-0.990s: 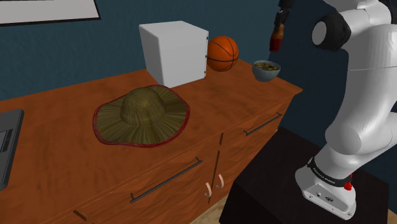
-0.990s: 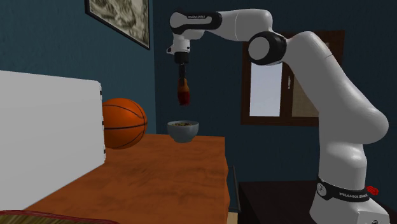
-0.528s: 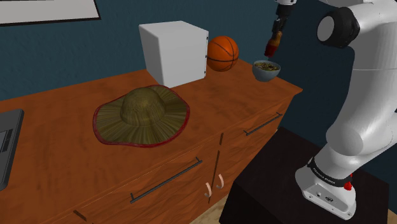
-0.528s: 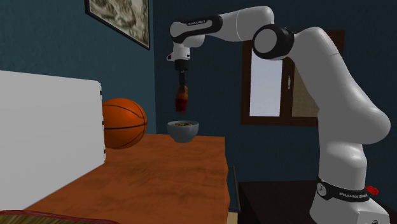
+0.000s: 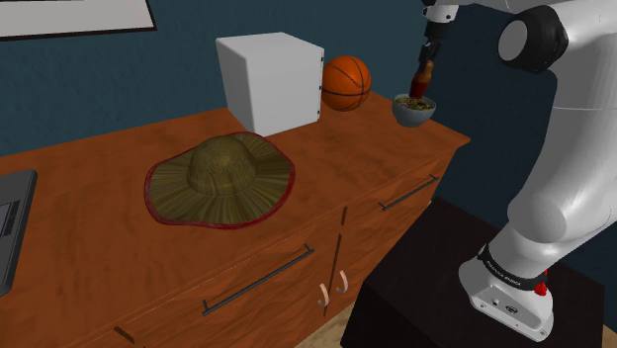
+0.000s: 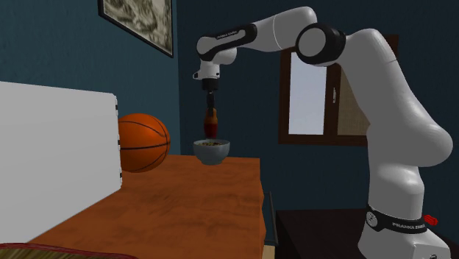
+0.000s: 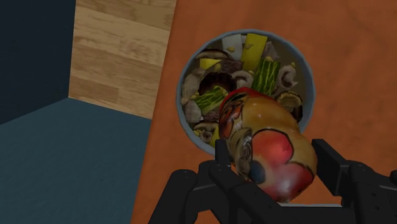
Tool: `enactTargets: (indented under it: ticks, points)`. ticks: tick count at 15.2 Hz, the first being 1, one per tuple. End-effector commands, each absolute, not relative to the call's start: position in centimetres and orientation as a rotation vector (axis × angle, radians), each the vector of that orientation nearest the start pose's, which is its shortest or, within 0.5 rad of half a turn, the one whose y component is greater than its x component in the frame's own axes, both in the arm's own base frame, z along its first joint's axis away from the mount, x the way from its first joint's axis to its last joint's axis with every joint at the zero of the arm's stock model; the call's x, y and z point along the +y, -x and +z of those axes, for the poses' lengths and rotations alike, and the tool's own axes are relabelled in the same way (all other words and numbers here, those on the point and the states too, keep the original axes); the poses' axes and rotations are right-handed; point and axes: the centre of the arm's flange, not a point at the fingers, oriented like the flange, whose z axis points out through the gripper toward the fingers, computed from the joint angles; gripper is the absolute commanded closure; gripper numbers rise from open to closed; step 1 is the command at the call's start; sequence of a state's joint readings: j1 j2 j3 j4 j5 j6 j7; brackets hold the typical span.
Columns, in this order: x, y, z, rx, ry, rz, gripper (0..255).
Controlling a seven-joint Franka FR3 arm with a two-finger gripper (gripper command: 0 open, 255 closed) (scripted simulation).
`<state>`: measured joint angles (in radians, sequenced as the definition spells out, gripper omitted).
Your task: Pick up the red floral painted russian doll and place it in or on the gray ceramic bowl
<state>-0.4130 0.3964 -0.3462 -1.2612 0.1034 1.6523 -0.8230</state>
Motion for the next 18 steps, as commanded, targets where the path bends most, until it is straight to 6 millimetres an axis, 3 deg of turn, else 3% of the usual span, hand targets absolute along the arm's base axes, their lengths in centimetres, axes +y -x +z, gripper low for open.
enactTargets:
  ticks: [1,2,10,11,16,18]
  points:
    - [-42.1,-52.3,53.6,-0.130,3.171,0.011,255]
    - [-42.1,-52.3,52.9,-0.130,3.171,0.011,255]
    - [-42.1,-52.3,52.9,-0.130,3.171,0.011,255]
    - [-42.1,-52.3,52.8,-0.130,3.171,0.011,0]
    - [-42.1,-52.3,52.9,-0.130,3.171,0.011,0]
    - [-42.0,-52.3,55.5,-0.130,3.171,0.011,0]
